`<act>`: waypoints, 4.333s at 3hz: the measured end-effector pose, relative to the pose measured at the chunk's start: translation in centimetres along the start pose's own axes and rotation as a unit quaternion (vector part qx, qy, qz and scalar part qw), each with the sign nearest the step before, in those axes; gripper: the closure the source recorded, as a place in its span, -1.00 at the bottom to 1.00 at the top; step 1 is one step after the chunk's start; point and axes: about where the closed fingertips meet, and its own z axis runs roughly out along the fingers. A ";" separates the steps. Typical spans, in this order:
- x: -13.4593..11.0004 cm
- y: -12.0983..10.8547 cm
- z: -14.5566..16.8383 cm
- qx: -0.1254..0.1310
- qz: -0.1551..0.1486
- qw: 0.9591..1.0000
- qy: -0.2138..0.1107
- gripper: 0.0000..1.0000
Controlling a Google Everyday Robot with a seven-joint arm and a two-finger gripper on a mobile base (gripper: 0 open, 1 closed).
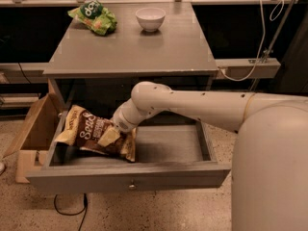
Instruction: Pick brown chip bag from top drawer and place on counter
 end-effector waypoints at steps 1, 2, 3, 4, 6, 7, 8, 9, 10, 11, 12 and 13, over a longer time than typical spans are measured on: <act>-0.6 0.6 -3.1 0.013 -0.013 0.997 -0.072 0.29; -2.6 2.0 -9.3 0.034 -0.057 0.988 -0.136 0.76; -2.1 1.2 -17.7 0.081 -0.075 0.981 -0.159 1.00; -1.7 -0.2 -24.4 0.117 -0.079 0.977 -0.162 1.00; -4.1 -2.4 -26.9 0.151 -0.079 0.974 -0.149 1.00; -9.1 -6.7 -32.3 0.228 -0.078 0.965 -0.107 1.00; -11.2 -10.1 -34.8 0.273 -0.066 0.959 -0.050 1.00; -11.9 -15.5 -34.2 0.281 -0.012 0.959 0.011 1.00; -11.9 -18.6 -32.9 0.273 0.018 0.961 0.034 1.00; -11.5 -20.7 -30.9 0.251 0.043 0.966 0.044 0.63; -11.0 -22.1 -29.1 0.227 0.062 0.971 0.049 0.01; -10.8 -22.6 -28.5 0.216 0.070 0.973 0.045 -0.44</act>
Offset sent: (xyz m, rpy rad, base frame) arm -0.0279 -0.1507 0.1812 0.3620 -0.3824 -0.0490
